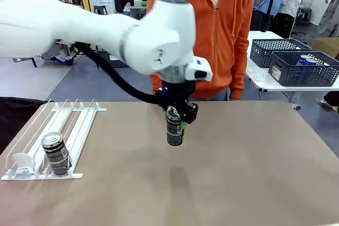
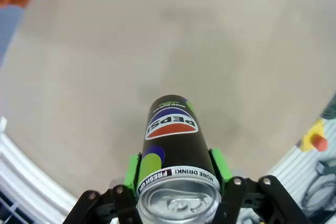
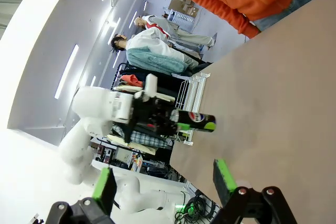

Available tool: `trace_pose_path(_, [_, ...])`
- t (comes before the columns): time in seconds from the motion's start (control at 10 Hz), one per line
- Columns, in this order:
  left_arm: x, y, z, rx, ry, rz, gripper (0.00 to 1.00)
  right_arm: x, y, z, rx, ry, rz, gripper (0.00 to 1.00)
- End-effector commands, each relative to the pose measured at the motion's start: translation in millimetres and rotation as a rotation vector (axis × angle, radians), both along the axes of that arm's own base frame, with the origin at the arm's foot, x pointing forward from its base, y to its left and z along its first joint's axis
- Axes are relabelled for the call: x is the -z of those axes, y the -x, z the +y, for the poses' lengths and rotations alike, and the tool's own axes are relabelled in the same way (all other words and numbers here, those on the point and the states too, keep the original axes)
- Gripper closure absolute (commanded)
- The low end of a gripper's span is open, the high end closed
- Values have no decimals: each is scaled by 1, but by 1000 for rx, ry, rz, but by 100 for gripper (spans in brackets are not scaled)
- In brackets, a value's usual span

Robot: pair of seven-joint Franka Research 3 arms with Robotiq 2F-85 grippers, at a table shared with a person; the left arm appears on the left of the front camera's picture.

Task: Retrieve and store the cans from the dispenser.
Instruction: Pick up one can from the Automatic Can Dispenser and place it in the middle of the table.

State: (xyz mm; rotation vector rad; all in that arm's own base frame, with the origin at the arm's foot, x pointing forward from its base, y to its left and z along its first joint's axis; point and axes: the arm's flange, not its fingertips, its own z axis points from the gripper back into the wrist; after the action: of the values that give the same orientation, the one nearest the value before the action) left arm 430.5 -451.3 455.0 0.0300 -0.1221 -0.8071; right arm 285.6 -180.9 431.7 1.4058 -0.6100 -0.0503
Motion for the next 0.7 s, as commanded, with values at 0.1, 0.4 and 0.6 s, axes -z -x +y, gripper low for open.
trace_pose_path(0.1, [12,-16,-9,10,-45,79,100,-3,-2,-1,0,-1,-15,0])
trace_pose_path(0.4, [42,-26,5,-17,16,166,100,-3,-2,-1,0,-1,-15,0])
trace_pose_path(0.6, [49,-30,11,-25,31,177,100,-3,-2,-1,0,-1,-15,0])
